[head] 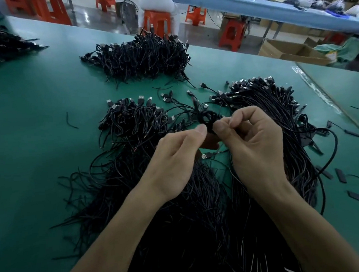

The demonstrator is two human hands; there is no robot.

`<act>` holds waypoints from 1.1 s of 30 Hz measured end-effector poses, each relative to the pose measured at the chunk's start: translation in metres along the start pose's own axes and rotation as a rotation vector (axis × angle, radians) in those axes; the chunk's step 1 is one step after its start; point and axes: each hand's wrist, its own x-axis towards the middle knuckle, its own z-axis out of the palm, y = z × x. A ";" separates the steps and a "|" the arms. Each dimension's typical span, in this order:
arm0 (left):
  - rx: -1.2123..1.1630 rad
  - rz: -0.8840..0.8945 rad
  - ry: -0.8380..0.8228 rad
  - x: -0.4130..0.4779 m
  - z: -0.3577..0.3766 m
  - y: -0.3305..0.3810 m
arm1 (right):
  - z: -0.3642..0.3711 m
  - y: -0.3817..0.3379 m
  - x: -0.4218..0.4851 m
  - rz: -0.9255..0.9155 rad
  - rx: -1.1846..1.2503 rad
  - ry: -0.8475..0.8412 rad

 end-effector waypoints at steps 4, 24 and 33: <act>-0.266 -0.191 -0.049 0.002 0.000 -0.002 | 0.001 0.002 -0.002 -0.021 -0.001 -0.032; 0.128 -0.021 0.186 0.020 -0.034 -0.021 | -0.027 0.042 0.010 0.472 -0.281 -0.282; 0.486 -0.161 0.487 0.074 -0.057 -0.056 | -0.069 0.071 0.029 0.554 -1.576 -0.218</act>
